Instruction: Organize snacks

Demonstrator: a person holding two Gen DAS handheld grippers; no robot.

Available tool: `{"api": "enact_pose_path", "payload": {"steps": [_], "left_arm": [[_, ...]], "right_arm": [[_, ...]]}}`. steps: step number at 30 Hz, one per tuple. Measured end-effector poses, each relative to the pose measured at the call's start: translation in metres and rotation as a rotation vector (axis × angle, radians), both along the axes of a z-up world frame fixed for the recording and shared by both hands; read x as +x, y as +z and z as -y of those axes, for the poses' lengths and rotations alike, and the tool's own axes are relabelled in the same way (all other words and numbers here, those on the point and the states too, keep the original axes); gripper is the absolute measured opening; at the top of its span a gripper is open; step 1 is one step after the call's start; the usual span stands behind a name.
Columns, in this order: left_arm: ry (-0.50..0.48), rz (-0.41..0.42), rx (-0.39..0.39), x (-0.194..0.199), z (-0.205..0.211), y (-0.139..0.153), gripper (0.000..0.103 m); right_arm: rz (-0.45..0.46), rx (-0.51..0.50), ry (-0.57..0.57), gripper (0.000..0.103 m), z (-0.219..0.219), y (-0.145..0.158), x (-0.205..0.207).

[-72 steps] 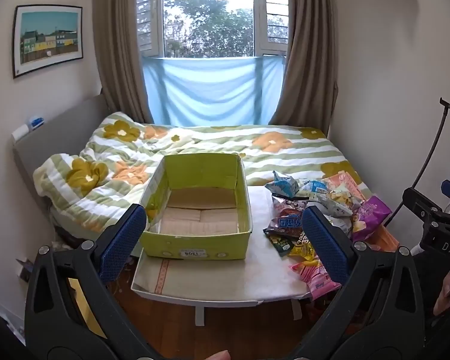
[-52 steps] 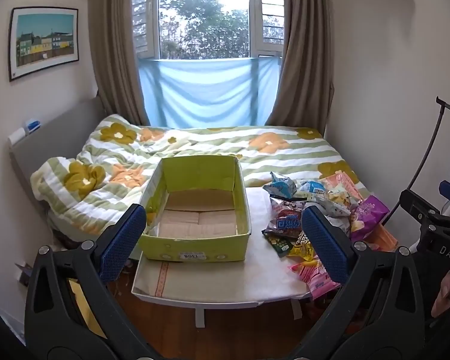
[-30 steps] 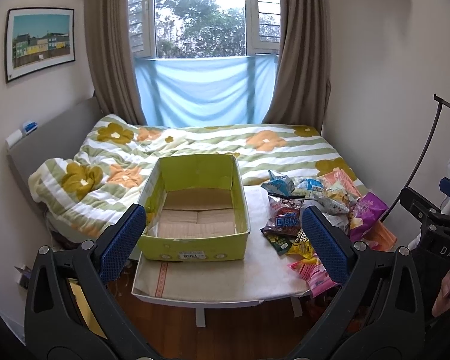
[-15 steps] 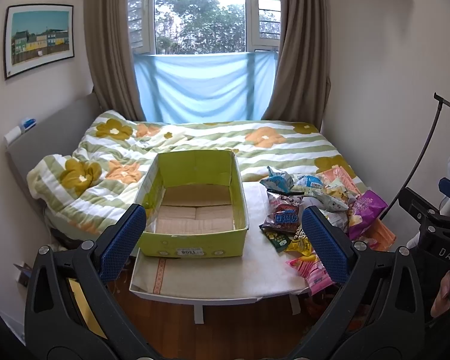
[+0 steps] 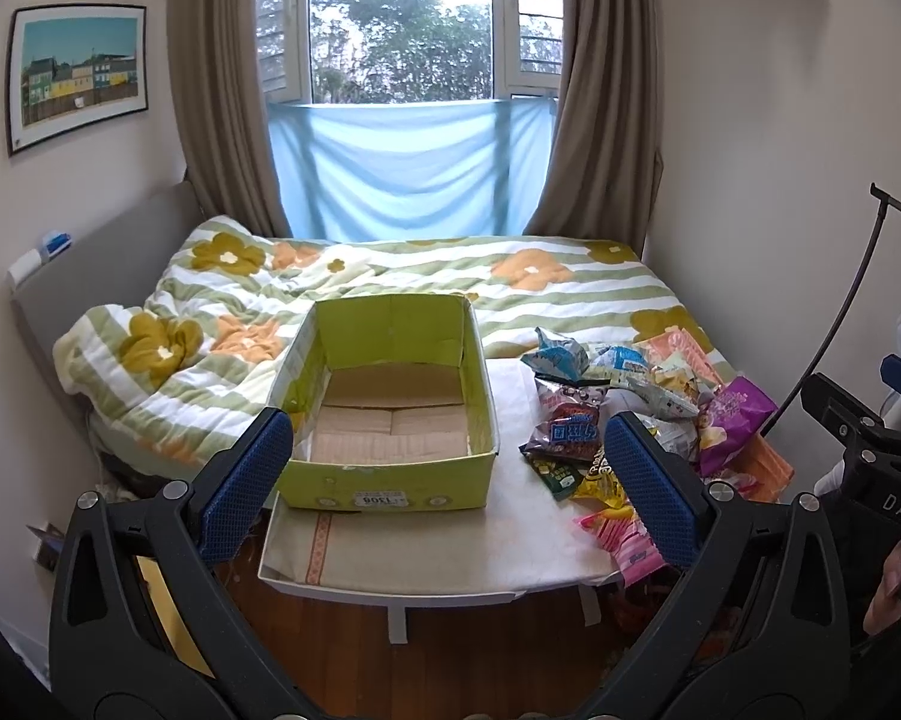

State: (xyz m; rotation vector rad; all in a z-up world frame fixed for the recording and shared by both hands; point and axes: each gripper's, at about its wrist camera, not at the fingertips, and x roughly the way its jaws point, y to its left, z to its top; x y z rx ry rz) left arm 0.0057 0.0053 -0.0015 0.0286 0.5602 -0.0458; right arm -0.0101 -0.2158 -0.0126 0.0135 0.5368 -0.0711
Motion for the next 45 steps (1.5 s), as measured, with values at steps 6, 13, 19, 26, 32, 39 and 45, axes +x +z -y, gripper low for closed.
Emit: {"api": "enact_pose_path", "payload": {"steps": [6, 13, 19, 26, 32, 39, 45], "left_arm": [[0.000, -0.001, 0.001, 0.000, 0.001, 0.000, 0.103], [-0.003, -0.003, 0.001, 0.000, 0.002, -0.002, 0.103], [-0.003, -0.005, 0.001, 0.000, 0.002, -0.003, 0.103], [-0.002, -0.006, 0.002, 0.000, 0.002, -0.005, 0.103], [-0.010, -0.030, -0.016, 0.002, 0.001, -0.009, 0.103], [-0.103, -0.164, -0.049, 0.027, 0.017, -0.041, 0.103], [-0.159, -0.305, -0.080, 0.050, 0.056, -0.086, 0.103]], "right_arm": [[0.000, 0.000, 0.000, 0.103, 0.000, 0.000, 0.000], [-0.001, 0.001, -0.001, 0.103, 0.000, 0.000, 0.000], [-0.002, 0.001, 0.000, 0.103, 0.001, -0.001, 0.000], [0.001, 0.004, 0.000, 0.103, -0.001, -0.004, -0.002], [-0.003, 0.013, -0.008, 0.103, -0.001, -0.007, -0.004], [-0.088, 0.038, -0.090, 0.103, 0.026, -0.029, 0.002], [-0.171, 0.045, -0.131, 0.103, 0.069, -0.067, 0.016]]}}
